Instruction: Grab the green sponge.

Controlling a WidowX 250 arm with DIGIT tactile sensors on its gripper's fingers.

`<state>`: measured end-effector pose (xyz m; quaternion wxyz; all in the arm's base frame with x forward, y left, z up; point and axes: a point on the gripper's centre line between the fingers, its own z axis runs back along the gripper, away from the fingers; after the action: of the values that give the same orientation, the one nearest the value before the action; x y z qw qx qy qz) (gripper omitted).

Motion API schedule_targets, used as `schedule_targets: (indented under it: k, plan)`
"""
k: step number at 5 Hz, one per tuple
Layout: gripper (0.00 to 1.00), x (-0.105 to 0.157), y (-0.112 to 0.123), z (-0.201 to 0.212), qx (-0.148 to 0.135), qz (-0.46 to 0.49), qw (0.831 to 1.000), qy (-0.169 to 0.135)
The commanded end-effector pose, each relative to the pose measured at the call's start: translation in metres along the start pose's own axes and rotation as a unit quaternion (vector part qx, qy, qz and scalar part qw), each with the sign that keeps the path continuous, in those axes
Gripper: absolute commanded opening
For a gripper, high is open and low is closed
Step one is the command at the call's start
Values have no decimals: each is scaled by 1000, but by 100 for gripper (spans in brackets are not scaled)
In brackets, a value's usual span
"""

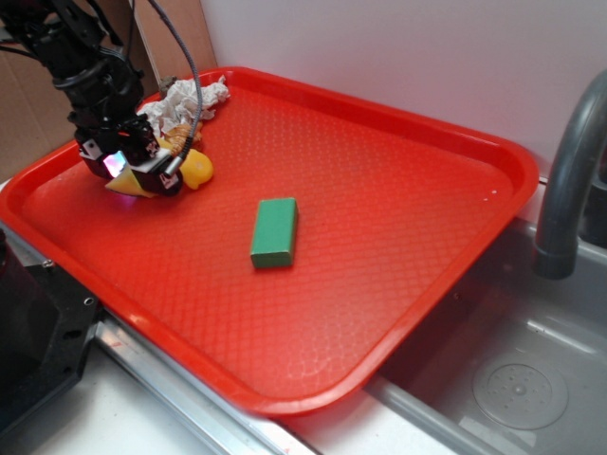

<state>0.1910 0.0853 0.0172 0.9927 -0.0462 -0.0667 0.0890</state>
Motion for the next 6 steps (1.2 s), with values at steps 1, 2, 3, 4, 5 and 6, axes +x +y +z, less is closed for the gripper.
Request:
schedule_targets:
  k: [1, 2, 3, 4, 5, 6]
  plan:
    - [0, 5, -4, 6, 41, 7, 999, 27]
    - [0, 1, -5, 43, 63, 10, 997, 34]
    - [0, -12, -36, 92, 58, 11, 998, 15]
    - [0, -15, -74, 139, 65, 5, 998, 10]
    - [0, -14, -103, 158, 59, -17, 998, 10]
    - [0, -14, -113, 165, 45, -33, 998, 5]
